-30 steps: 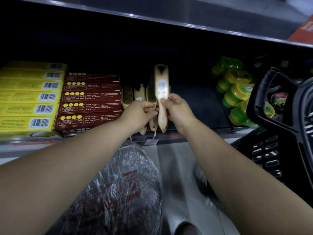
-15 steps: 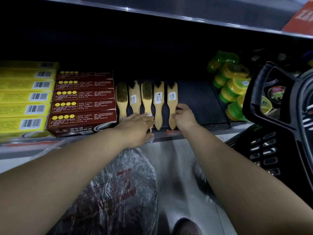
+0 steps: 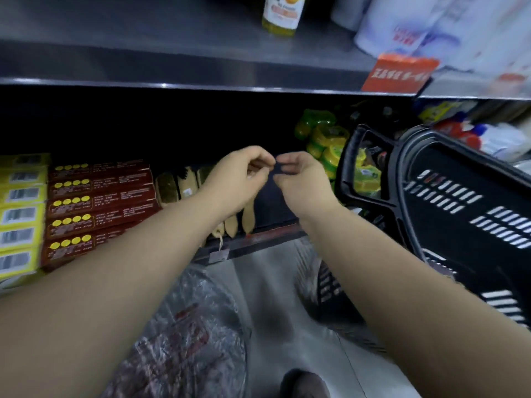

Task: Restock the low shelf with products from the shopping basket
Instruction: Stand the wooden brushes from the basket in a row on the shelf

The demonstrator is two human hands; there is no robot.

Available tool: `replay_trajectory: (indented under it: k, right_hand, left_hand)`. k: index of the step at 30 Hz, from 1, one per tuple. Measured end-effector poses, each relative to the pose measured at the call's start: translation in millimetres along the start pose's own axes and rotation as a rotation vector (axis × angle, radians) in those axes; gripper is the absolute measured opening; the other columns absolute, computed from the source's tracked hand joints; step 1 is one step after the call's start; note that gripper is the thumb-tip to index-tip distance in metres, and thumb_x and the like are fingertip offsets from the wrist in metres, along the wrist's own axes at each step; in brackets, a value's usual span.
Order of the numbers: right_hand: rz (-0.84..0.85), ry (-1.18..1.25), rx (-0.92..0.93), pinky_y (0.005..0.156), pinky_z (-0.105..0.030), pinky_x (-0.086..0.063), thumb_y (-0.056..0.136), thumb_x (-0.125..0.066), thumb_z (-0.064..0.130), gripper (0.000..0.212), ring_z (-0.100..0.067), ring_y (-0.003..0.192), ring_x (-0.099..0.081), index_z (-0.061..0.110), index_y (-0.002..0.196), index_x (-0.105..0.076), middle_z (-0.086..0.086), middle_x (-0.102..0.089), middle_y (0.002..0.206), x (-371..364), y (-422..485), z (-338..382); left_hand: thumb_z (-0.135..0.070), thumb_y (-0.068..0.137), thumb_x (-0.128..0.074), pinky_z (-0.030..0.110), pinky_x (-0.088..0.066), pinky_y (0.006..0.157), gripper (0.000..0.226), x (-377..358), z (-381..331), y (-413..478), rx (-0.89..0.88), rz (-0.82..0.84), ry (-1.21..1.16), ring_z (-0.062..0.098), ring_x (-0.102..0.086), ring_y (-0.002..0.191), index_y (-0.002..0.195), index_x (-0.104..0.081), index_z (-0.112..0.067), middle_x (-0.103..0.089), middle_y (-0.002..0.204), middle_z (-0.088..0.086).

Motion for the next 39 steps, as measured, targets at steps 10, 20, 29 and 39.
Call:
replay_trajectory:
  k: [10, 20, 29, 39]
  right_hand:
    - [-0.016, -0.029, -0.113, 0.061, -0.018, -0.047, 0.087, -0.054, -0.007, 0.025, -0.01, 0.065, -0.054, 0.016, 0.082, -0.06, 0.002, -0.058, 0.072, 151.7, -83.8, 17.6]
    - [0.105, -0.542, -0.532, 0.071, -0.026, -0.047, 0.09, -0.057, 0.006, 0.011, -0.015, 0.075, -0.053, 0.0, 0.094, -0.064, -0.007, -0.058, 0.083, 288.0, -90.0, -164.5]
    - [0.602, -1.323, -0.435, 0.116, -0.044, -0.013, 0.094, -0.046, 0.034, 0.07, -0.034, 0.143, -0.014, 0.023, 0.15, -0.007, -0.013, -0.013, 0.155, 311.5, -36.0, -278.8]
    - [0.635, -1.099, -0.193, 0.094, -0.033, -0.04, 0.094, -0.045, 0.018, 0.036, -0.029, 0.12, -0.049, 0.016, 0.129, -0.044, -0.012, -0.046, 0.134, 283.8, -31.8, -292.1]
  left_hand:
    - [-0.024, 0.087, -0.06, 0.026, -0.043, 0.089, 0.013, -49.2, -99.3, -23.5, -0.213, 0.121, -0.024, 0.008, -0.054, 0.099, 0.099, -0.062, -0.026, -0.056, 0.099, -0.011]
    - [-0.057, 0.09, -0.044, 0.035, -0.045, 0.071, 0.045, -196.1, -185.7, -29.1, -0.465, 0.79, 0.622, 0.023, -0.056, 0.105, 0.12, -0.054, -0.024, -0.06, 0.116, -0.002]
    - [-0.072, 0.086, -0.024, 0.041, -0.049, 0.087, 0.075, -213.1, -166.9, -35.6, -0.387, 1.065, 1.074, 0.025, -0.052, 0.114, 0.148, -0.007, -0.035, -0.05, 0.132, 0.0]
    - [-0.057, 0.092, -0.041, 0.027, -0.037, 0.084, 0.064, -245.3, -172.0, -25.9, -0.008, 1.214, 0.893, 0.023, -0.048, 0.121, 0.146, -0.023, -0.03, -0.047, 0.139, 0.002]
Point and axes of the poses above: each hand's wrist, its own y-axis towards the middle knuckle, its own x-axis out of the back of the hand, z = x × y, the point moved 4 cm from there along y, towards the middle knuckle
